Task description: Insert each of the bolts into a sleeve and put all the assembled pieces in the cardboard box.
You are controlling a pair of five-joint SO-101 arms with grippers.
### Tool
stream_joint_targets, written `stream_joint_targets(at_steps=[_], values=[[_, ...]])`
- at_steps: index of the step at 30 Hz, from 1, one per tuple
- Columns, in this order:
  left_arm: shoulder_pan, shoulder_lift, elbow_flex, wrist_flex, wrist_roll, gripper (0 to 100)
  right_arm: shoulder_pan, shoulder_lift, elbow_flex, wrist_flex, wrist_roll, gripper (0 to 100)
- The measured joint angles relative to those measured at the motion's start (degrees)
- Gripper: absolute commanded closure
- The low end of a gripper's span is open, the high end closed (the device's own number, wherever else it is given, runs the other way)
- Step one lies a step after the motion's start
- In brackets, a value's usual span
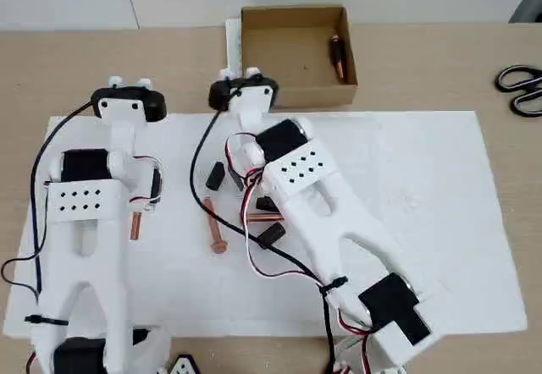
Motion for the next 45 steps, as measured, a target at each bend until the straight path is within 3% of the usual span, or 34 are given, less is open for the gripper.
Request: stream_joint_targets(at_steps=[3, 8, 18, 23, 27, 37, 45], values=[[0.0, 0.0, 0.0, 0.0, 0.0, 99, -0.88, -0.18, -4.84, 8.62, 8.44, 77.9], [0.0, 0.0, 0.0, 0.0, 0.0, 99, 0.97, -0.09, -5.71, 10.37, 22.59, 77.9], [0.0, 0.0, 0.0, 0.0, 0.0, 99, 6.42, 8.09, -5.71, 10.2, 28.57, 77.5], [0.0, 0.0, 0.0, 0.0, 0.0, 99, 4.84, 9.41, -5.71, 10.29, 44.31, 77.5], [0.0, 0.0, 0.0, 0.0, 0.0, 99, 2.64, 9.41, -5.71, 10.64, 52.66, 77.5], [-3.16, 0.0, 1.58, -2.37, -0.26, 99, -4.13, 9.41, 0.7, 10.81, 62.68, 77.5], [-9.93, 0.0, 2.37, -3.6, -0.18, 99, -4.22, 9.41, 2.55, 10.81, 63.47, 77.5]])
